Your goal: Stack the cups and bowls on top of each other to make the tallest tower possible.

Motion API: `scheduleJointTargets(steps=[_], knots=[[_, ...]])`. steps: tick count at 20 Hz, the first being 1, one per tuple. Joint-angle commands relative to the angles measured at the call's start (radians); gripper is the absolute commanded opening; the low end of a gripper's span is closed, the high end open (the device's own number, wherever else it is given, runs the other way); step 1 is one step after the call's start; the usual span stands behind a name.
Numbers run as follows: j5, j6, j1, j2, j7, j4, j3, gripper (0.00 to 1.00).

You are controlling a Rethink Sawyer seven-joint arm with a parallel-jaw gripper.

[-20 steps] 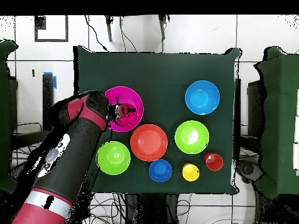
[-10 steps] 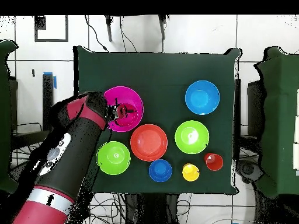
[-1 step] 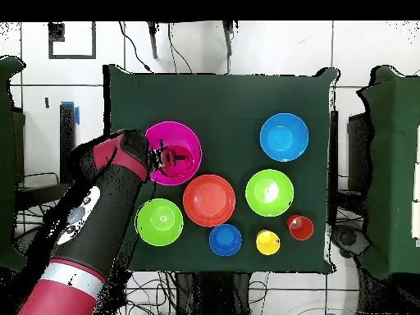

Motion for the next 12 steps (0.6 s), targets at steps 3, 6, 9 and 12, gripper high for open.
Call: scheduleJointTargets(steps=[3, 6, 9, 12], knots=[[-0.008, 0.038, -0.031, 0.053, 0.052, 0.056, 0.170, 1.00], [-0.010, 0.052, -0.035, 0.058, 0.049, 0.056, 0.171, 1.00], [-0.010, 0.055, -0.041, 0.056, 0.050, 0.062, 0.176, 1.00], [-0.012, 0.078, -0.040, 0.053, 0.051, 0.068, 0.172, 1.00]])
